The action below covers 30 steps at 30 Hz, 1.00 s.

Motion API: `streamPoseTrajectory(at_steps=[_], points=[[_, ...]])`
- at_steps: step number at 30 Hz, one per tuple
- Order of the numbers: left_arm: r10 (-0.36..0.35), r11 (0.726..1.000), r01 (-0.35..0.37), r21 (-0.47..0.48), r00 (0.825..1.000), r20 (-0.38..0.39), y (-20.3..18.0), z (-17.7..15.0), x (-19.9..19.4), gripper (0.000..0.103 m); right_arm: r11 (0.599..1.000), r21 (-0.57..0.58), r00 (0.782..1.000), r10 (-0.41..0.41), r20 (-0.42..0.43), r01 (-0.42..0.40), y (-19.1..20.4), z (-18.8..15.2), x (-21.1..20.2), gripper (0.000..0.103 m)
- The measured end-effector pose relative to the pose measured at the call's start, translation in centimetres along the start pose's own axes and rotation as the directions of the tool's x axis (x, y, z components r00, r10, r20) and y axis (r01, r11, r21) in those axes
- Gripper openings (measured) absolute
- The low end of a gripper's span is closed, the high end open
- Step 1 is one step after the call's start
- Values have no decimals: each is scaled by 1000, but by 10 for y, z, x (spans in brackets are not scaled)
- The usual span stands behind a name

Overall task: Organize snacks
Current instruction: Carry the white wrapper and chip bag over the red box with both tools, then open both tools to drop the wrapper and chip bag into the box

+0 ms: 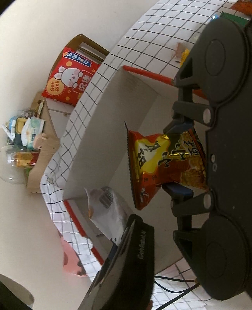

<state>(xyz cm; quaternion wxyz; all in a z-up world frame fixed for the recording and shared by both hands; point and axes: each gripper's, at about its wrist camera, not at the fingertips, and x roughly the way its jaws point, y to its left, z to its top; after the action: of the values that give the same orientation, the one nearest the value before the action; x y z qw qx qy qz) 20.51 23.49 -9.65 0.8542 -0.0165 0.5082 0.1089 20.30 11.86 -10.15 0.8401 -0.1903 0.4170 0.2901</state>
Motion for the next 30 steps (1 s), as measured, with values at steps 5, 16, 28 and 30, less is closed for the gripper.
streamPoseTrajectory(at_steps=[5, 16, 28, 30], points=[[-7, 1000, 7, 8, 1000, -27, -5, -5, 9, 32, 1000, -6, 1000, 0, -19, -1, 0, -3, 6, 53], [-27, 1000, 27, -2, 1000, -8, -8, -13, 0, 49, 1000, -2, 1000, 6, -5, -6, -2, -5, -5, 66], [-29, 999, 32, -35, 997, 75, 0, -21, -35, 63, 998, 60, 993, 25, 114, -32, -14, -10, -53, 89], [-30, 999, 33, -36, 996, 88, 0, -23, -41, 64, 997, 64, 991, 29, 133, -38, -16, -12, -62, 91]])
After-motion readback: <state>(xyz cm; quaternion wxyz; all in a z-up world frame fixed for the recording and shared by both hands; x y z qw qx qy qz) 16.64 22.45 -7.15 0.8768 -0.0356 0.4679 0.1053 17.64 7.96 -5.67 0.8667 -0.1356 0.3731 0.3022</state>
